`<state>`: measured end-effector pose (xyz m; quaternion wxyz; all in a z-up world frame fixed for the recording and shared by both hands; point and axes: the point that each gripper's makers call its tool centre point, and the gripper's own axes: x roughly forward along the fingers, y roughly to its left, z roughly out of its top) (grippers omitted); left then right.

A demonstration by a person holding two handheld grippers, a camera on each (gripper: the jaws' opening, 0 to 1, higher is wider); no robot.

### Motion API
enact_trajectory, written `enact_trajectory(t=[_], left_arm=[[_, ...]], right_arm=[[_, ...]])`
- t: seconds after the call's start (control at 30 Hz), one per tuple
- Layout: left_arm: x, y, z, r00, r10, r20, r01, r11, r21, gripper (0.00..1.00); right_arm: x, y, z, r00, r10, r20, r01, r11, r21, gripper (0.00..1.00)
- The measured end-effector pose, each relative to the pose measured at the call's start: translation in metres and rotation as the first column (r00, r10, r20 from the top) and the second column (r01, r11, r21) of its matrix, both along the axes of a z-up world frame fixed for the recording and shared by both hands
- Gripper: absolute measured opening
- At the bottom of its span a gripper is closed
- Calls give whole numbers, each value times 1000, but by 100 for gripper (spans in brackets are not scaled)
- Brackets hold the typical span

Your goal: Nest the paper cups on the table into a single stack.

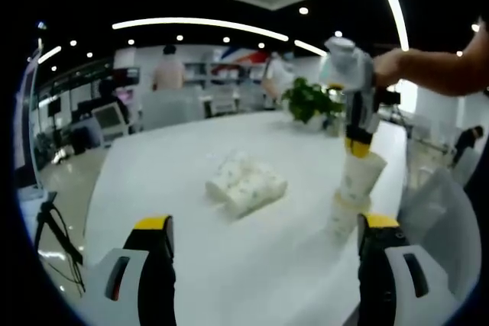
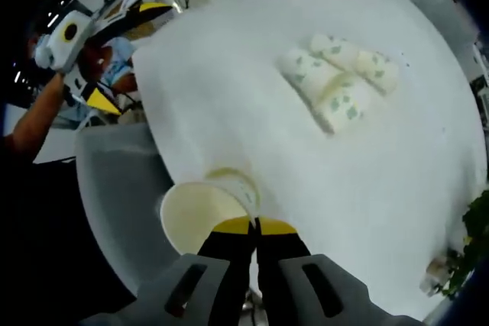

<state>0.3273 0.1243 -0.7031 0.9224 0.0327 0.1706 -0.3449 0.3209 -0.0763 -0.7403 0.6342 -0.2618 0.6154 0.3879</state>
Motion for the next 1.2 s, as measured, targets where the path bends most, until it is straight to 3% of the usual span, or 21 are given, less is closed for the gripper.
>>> enact_trajectory(t=[0.63,0.97,1.2], left_arm=[[0,-2,-2,1000,-2,-3,2,1000,-2,99],[-1,-4,-4,1000,-10,-7,10,1000,3,99],[0,-4,-3,1000,-12,-5,12,1000,5,99]], right_arm=[[1,2,-20,1000,-22,18,22,1000,7,0],[1,5,-16,1000,-8,22,7,999,52,1],[2,11,-4,999,0,33,-4,992,125,5]])
